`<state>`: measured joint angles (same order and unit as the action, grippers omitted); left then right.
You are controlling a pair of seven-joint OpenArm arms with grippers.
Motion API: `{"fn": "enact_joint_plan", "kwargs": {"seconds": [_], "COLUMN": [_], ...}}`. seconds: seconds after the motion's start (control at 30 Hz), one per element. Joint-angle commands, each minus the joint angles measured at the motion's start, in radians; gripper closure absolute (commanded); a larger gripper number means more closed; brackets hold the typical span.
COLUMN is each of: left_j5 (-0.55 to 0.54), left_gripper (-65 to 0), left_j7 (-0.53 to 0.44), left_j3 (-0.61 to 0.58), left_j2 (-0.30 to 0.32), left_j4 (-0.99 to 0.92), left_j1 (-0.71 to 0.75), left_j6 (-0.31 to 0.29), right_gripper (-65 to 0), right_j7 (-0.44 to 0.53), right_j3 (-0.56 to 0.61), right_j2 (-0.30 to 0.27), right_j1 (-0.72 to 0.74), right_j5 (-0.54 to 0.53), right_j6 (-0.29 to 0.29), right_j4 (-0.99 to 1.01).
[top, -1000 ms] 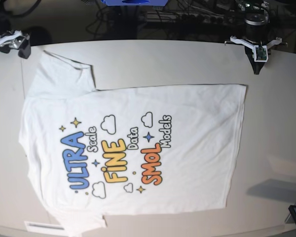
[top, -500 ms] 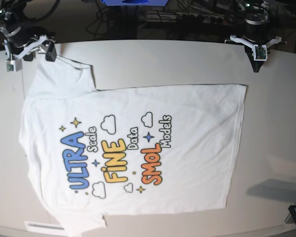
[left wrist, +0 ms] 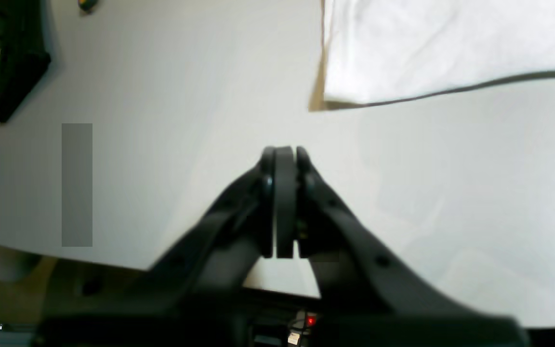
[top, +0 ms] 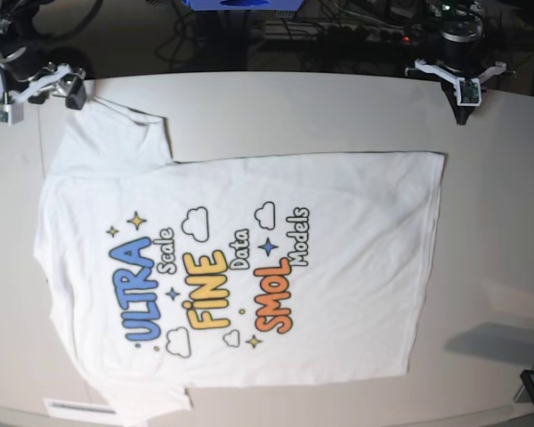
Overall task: Fold the T-shirt properly
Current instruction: 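Lower the right gripper and pinch the shirt's shoulder edge, then lower the left gripper and pinch the other shoulder edge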
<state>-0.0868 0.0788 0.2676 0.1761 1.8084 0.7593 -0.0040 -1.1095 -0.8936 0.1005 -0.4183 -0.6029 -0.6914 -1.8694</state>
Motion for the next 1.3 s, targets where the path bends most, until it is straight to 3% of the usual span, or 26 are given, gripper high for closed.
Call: {"fn": "enact_joint_plan", "kwargs": {"seconds": [0.0, 0.2, 0.7, 0.9, 1.1, 1.27], "left_j5": [-0.003, -0.003, -0.003, -0.003, -0.003, -0.005], "left_gripper": [0.0, 0.0, 0.0, 0.0, 0.0, 0.0], "left_j7": [-0.027, -0.027, -0.027, -0.027, -0.027, -0.027], "left_j3": [0.008, 0.008, 0.008, 0.008, 0.008, 0.009], "left_j2": [0.009, 0.009, 0.009, 0.009, 0.009, 0.009], "left_j4": [0.018, 0.018, 0.020, 0.020, 0.020, 0.020], "left_j1": [0.009, 0.009, 0.007, 0.007, 0.007, 0.007], "left_j6": [0.008, 0.008, 0.008, 0.008, 0.008, 0.008], "right_gripper": [-50.2, -50.2, -50.1, -49.3, -40.0, -26.6], "right_j7": [0.009, -0.050, -0.119, -0.111, -0.110, -0.110], "right_j3": [-0.002, 0.006, 0.011, 0.136, 0.162, 0.166], "right_j2": [-0.006, -0.011, -0.017, -0.023, -0.023, -0.040], "right_j1": [0.006, 0.034, 0.022, 0.017, 0.037, 0.040], "right_j5": [-0.015, -0.064, -0.074, -0.071, -0.070, -0.070], "right_j6": [-0.007, -0.007, -0.007, -0.007, -0.007, -0.007], "right_j4": [0.014, 0.159, 0.161, 0.161, 0.166, 0.167]}}
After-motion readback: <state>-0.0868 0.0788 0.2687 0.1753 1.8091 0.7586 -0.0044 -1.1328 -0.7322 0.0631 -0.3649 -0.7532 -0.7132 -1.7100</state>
